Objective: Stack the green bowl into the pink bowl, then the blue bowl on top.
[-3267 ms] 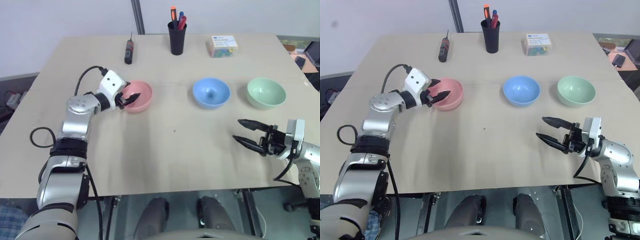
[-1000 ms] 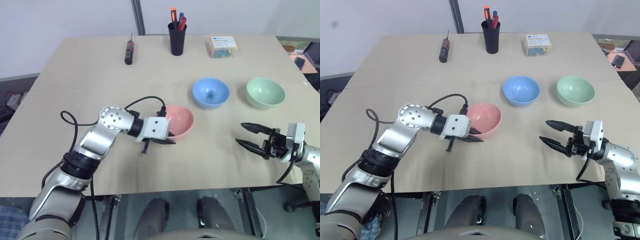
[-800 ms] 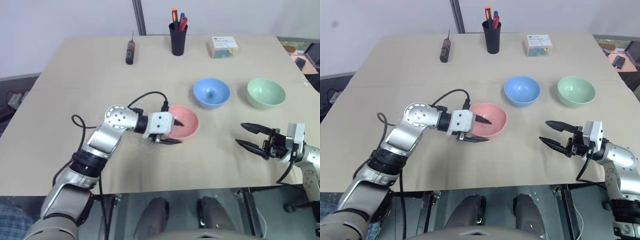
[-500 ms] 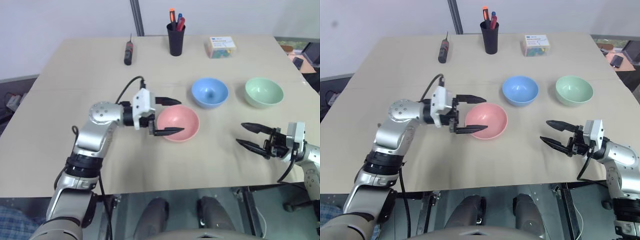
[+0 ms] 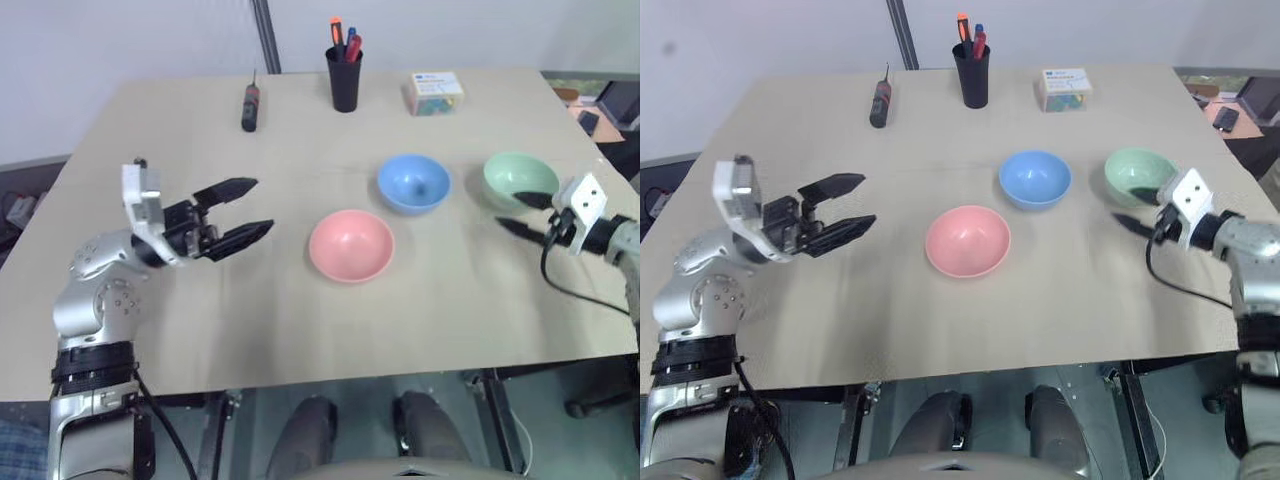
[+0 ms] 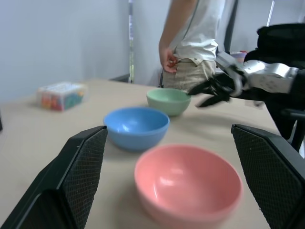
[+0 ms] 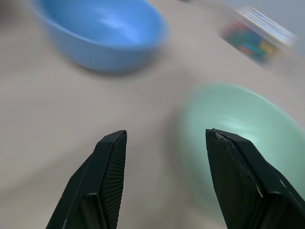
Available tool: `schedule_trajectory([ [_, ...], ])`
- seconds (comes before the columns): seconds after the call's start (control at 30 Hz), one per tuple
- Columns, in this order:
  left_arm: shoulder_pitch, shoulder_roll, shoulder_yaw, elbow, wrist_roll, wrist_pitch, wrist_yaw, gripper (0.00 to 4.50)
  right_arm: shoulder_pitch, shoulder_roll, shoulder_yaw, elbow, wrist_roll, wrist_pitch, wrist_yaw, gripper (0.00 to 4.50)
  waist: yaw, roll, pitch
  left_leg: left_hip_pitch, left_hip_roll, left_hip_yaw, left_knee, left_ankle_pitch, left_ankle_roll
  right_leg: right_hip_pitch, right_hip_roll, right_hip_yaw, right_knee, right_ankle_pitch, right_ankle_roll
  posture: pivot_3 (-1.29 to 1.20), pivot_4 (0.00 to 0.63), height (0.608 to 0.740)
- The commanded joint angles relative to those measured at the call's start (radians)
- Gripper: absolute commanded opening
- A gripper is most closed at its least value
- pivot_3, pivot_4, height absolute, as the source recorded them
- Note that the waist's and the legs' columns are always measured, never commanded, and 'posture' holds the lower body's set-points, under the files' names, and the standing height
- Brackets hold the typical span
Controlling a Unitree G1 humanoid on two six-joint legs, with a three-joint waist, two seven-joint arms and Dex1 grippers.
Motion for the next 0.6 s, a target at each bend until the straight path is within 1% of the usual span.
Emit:
schedule_trajectory([
  [0.03, 0.041, 0.035, 0.049, -0.017, -0.041, 0.000, -0.066, 4.40, -0.124, -0.018, 0.039, 0.143, -0.087, -0.077, -0.055, 2.76, 0.002, 0.000, 0.000, 0.000, 0.000, 0.000, 0.000, 0.000, 0.000, 0.000, 0.000, 0.000, 0.000, 0.000, 0.000, 0.00, 0.150, 0.740],
  [0.2, 0.079, 0.031, 0.059, -0.006, -0.039, -0.007, -0.090, 4.40, -0.256, 0.004, 0.108, 0.335, -0.177, -0.117, -0.089, 2.76, 0.001, 0.001, 0.000, 0.000, 0.000, 0.000, -0.001, 0.000, 0.000, 0.000, 0.000, 0.000, -0.001, 0.000, 0.000, 0.00, 0.150, 0.740],
  [0.3, 0.084, 0.029, 0.062, -0.017, -0.042, 0.001, -0.086, 4.40, -0.317, 0.019, 0.108, 0.404, -0.179, -0.147, -0.078, 2.76, 0.001, 0.001, 0.001, -0.001, 0.000, -0.001, -0.001, 0.000, 0.000, 0.000, 0.000, -0.001, -0.002, 0.000, 0.000, 0.00, 0.150, 0.740],
  [0.4, 0.084, 0.029, 0.071, -0.021, -0.047, 0.004, -0.078, 4.40, -0.373, 0.022, 0.088, 0.420, -0.157, -0.143, -0.060, 2.76, 0.000, 0.002, 0.001, -0.001, 0.000, -0.001, -0.001, 0.000, 0.000, 0.000, 0.000, 0.000, -0.002, 0.000, 0.000, 0.00, 0.150, 0.740],
  [0.47, 0.087, 0.028, 0.074, -0.022, -0.051, 0.005, -0.078, 4.40, -0.393, 0.028, 0.067, 0.405, -0.118, -0.118, -0.007, 2.76, -0.001, 0.002, 0.001, -0.001, 0.000, 0.000, -0.001, 0.000, 0.000, -0.001, -0.001, 0.000, -0.002, 0.000, 0.000, 0.00, 0.150, 0.740],
  [0.6, 0.098, 0.024, 0.070, -0.014, -0.049, -0.004, -0.085, 4.40, -0.360, 0.030, 0.069, 0.345, -0.079, -0.089, 0.111, 2.76, -0.001, 0.002, 0.001, -0.001, 0.001, -0.001, -0.002, 0.000, 0.000, -0.001, 0.000, 0.000, -0.002, 0.000, 0.000, 0.00, 0.150, 0.740],
])
